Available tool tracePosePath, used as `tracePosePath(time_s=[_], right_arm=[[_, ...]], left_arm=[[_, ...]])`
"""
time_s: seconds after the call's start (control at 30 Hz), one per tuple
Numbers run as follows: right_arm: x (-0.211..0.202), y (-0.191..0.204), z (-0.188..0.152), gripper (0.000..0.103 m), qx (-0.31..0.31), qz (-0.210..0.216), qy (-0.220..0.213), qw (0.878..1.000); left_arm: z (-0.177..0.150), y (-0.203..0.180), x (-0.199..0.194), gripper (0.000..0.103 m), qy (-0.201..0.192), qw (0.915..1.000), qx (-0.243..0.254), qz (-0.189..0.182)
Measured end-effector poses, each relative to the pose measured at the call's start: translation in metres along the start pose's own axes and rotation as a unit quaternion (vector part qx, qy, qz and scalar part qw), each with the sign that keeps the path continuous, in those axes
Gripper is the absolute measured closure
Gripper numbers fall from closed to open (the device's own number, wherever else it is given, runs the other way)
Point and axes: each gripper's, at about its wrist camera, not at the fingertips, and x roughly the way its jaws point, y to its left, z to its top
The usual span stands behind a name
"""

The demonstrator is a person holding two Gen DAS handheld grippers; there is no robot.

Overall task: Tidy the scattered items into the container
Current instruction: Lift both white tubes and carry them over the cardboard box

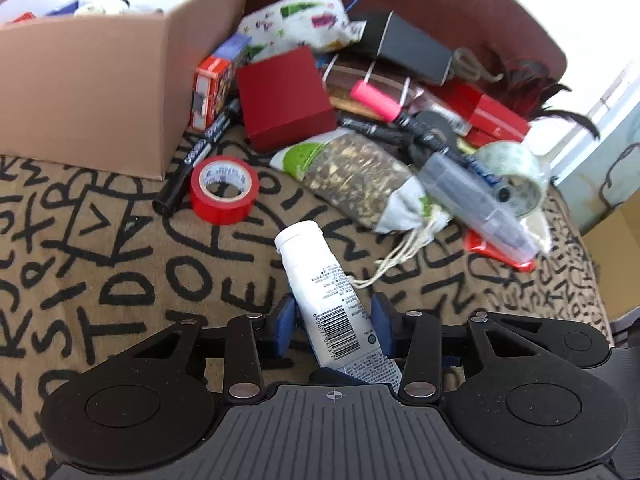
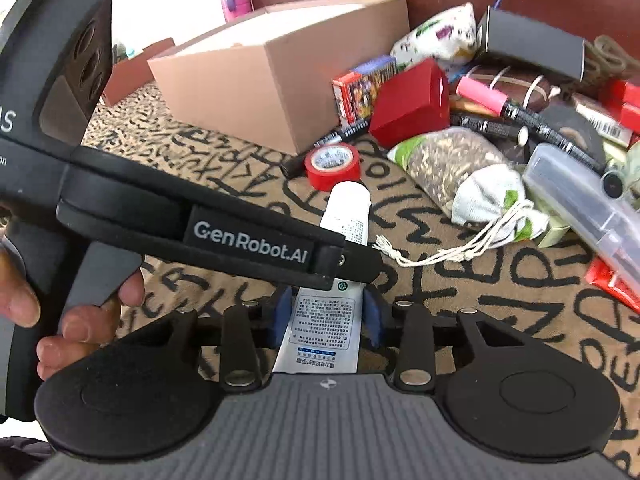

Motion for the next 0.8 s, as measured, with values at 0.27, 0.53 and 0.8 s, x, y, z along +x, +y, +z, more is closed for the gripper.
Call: tracePosePath(time_s=[0.27,0.53,0.8], right_arm=[[-0.046,0.02,0.056,0.083,-0.043,0.029,-0.074,0.996],[-0.029,0.061,0.132,0.084,-0.124,0.034,-0.108,0.986],[0.013,0.077,0.221,0.084,-0.129,0.065,-0.107,0.984]], left_arm=[[0.037,-0.012,-0.066,0.051,-0.11,0.9932,0.034,0.021],[0.085,0.017,-0.108,0.054,-0.18,0.9818,0.012,0.058],[0.159,0.077,-0.128,0.053,-0.213,0.9736,-0.015,0.081]])
